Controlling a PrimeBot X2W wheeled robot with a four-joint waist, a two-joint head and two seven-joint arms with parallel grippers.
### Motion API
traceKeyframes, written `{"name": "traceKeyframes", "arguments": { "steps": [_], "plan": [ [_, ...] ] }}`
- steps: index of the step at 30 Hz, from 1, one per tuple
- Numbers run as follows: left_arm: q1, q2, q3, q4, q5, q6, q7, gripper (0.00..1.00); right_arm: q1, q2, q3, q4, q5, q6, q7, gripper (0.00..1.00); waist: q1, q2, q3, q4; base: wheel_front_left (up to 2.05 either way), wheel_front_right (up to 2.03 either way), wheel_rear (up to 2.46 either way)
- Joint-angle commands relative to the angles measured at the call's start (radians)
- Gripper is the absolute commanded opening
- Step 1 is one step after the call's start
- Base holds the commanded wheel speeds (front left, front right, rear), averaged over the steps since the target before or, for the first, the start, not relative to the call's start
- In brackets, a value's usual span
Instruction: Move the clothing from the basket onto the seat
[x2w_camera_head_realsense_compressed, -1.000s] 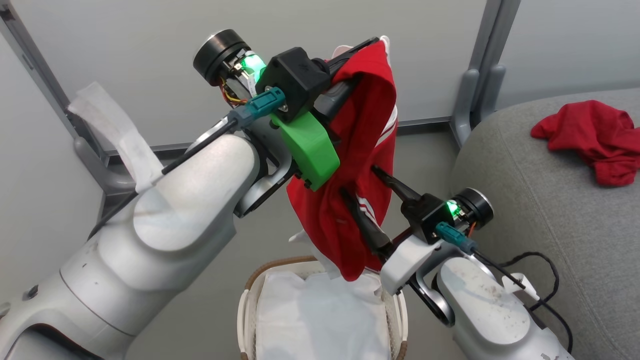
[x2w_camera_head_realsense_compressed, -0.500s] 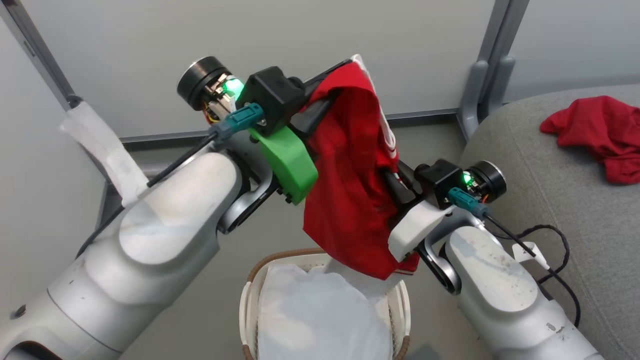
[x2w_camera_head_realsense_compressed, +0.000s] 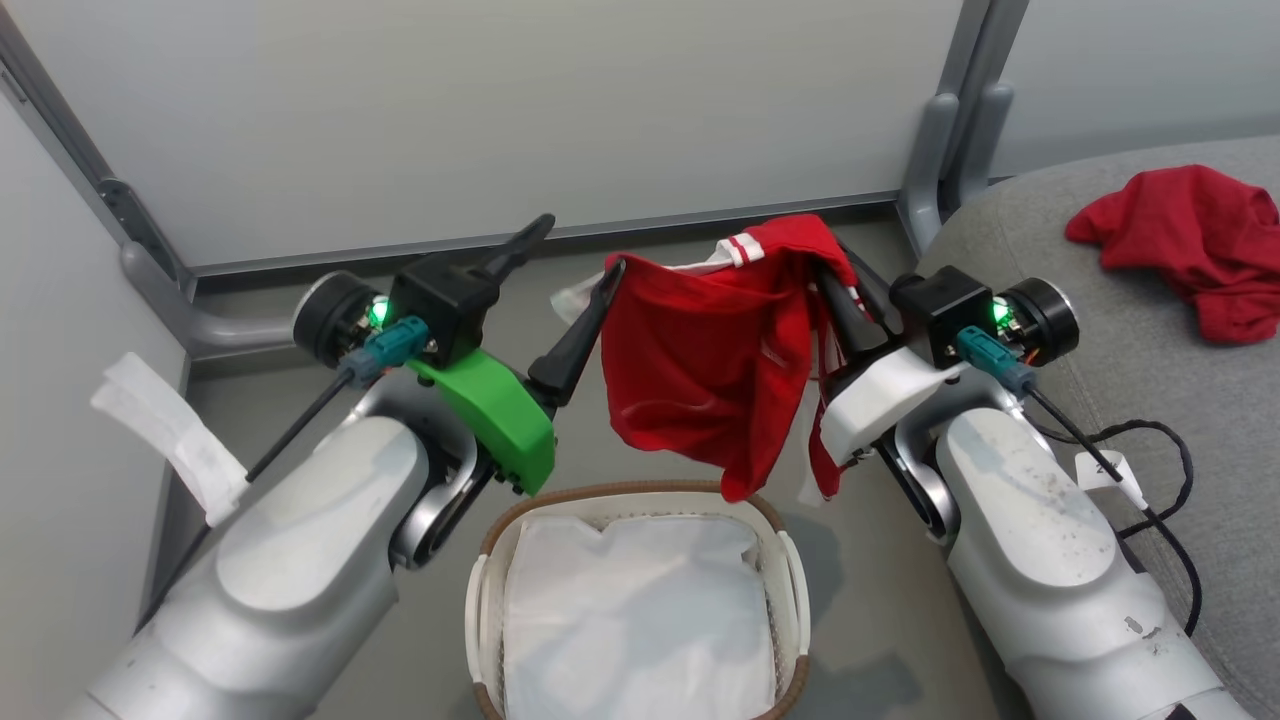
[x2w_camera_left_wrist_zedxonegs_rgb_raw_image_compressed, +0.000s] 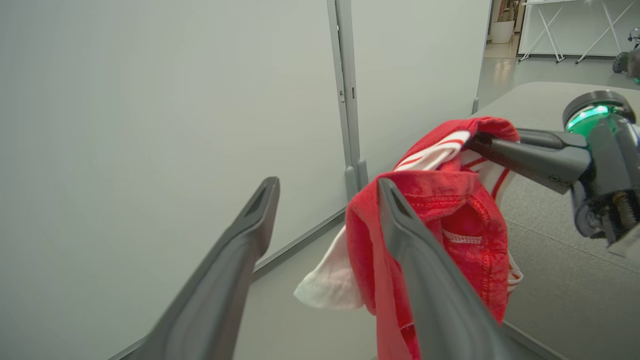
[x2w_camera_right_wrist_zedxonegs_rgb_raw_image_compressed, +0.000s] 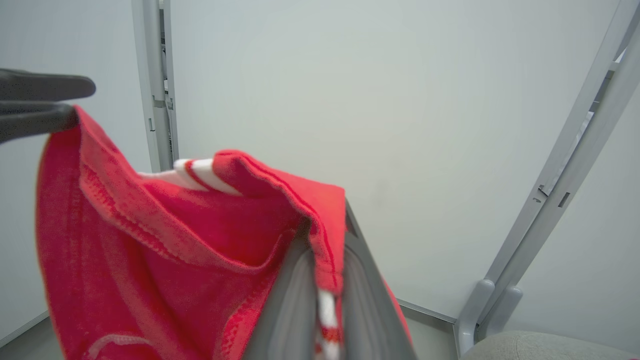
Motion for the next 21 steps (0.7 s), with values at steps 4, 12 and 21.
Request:
{"name": "traceKeyframes", "arguments": {
  "steps": [4,12,21],
  "plan": [
    [0.078,-0.018,-0.009,0.014,-0.020,0.014,-0.044,1.00,-0.020,-0.003,-0.046,-0.013,-0.035,-0.001,-0.002,0.00,0.0000,0.0000,0.009,-0.008,0.00,0.00,0.00],
    [0.187,-0.058,-0.015,0.035,-0.004,0.037,-0.104,1.00,-0.005,-0.012,-0.126,-0.028,-0.094,-0.001,-0.002,0.00,0.0000,0.0000,0.018,-0.022,0.00,0.00,0.00],
    [0.257,-0.091,-0.012,0.046,0.047,0.041,-0.120,1.00,0.026,-0.029,-0.179,-0.050,-0.109,-0.001,-0.002,0.00,0.0000,0.0000,0.036,-0.063,0.00,0.00,0.00]
  ]
}}
